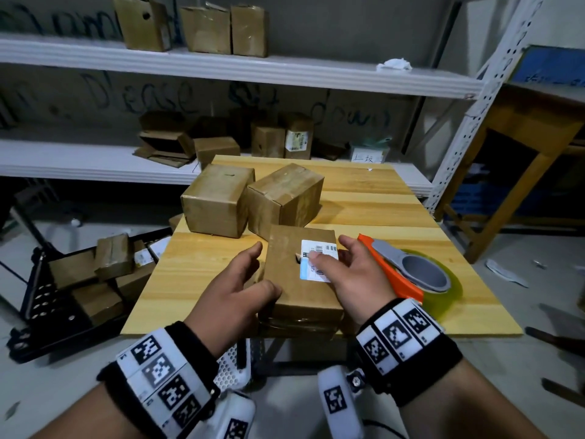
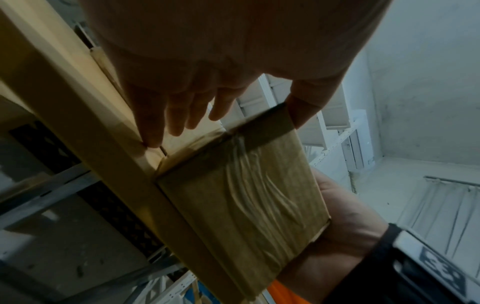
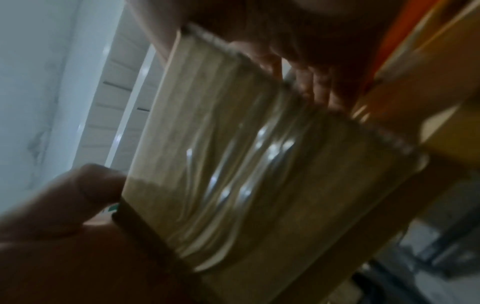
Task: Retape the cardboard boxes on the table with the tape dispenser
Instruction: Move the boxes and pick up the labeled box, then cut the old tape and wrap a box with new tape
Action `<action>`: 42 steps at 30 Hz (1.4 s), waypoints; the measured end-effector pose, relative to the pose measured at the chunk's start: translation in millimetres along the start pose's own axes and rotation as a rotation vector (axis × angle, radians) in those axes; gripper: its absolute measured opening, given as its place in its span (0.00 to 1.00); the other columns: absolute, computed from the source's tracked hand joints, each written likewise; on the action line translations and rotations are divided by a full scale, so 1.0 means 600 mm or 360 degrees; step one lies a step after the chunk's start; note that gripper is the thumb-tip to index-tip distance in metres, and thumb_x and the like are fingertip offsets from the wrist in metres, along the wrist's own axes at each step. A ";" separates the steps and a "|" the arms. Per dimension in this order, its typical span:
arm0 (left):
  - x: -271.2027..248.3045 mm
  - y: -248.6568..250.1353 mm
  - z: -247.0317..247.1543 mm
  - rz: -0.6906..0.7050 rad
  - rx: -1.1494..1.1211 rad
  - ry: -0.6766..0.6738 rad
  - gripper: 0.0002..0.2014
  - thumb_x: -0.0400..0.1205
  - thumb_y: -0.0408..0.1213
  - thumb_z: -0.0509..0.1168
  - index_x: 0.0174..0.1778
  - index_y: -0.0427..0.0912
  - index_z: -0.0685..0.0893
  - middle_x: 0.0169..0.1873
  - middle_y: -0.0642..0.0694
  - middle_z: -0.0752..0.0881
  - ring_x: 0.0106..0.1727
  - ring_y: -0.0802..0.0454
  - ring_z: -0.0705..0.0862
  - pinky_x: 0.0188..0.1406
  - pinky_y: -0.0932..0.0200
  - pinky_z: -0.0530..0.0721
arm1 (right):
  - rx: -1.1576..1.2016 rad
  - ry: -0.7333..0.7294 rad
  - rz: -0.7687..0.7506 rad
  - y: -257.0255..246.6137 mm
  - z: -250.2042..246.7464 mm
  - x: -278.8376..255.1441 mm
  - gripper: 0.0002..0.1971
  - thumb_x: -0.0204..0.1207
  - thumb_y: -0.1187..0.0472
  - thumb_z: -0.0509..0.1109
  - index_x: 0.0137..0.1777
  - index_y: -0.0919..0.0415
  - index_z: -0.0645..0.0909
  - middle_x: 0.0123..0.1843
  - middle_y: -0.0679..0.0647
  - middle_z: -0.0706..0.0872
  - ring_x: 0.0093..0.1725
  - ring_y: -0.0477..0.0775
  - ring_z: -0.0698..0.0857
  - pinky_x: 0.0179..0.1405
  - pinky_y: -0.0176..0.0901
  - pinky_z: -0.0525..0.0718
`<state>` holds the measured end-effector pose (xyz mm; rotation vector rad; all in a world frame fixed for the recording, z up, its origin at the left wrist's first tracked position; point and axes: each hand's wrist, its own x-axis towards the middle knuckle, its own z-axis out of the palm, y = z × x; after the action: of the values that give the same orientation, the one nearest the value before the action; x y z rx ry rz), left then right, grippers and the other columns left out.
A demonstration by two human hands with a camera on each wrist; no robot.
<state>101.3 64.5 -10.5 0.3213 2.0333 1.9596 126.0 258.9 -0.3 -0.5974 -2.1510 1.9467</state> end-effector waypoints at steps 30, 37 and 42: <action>-0.011 -0.001 -0.003 0.0152 0.0083 0.0006 0.48 0.67 0.45 0.80 0.85 0.60 0.71 0.76 0.57 0.82 0.77 0.56 0.80 0.63 0.48 0.90 | -0.0352 -0.0189 -0.0099 -0.002 0.008 0.023 0.20 0.87 0.46 0.68 0.71 0.57 0.81 0.50 0.50 0.92 0.49 0.53 0.92 0.51 0.46 0.88; 0.004 0.012 -0.014 0.0297 0.0424 0.0106 0.31 0.64 0.58 0.73 0.67 0.73 0.87 0.81 0.58 0.76 0.81 0.60 0.75 0.81 0.41 0.76 | -0.0411 0.0010 -0.0347 -0.042 -0.037 0.000 0.13 0.90 0.48 0.65 0.46 0.48 0.87 0.46 0.42 0.93 0.48 0.41 0.91 0.48 0.43 0.88; 0.008 0.015 0.000 0.0300 0.0423 0.0120 0.28 0.67 0.55 0.75 0.67 0.63 0.90 0.77 0.59 0.79 0.78 0.65 0.77 0.84 0.45 0.73 | -0.0787 0.0321 -0.0528 -0.068 -0.086 -0.016 0.09 0.88 0.45 0.66 0.57 0.45 0.86 0.46 0.35 0.87 0.48 0.37 0.84 0.44 0.38 0.80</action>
<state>96.3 67.0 -1.8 0.5225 2.3963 1.8265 148.2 299.5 47.7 -0.4434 -2.4153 1.1424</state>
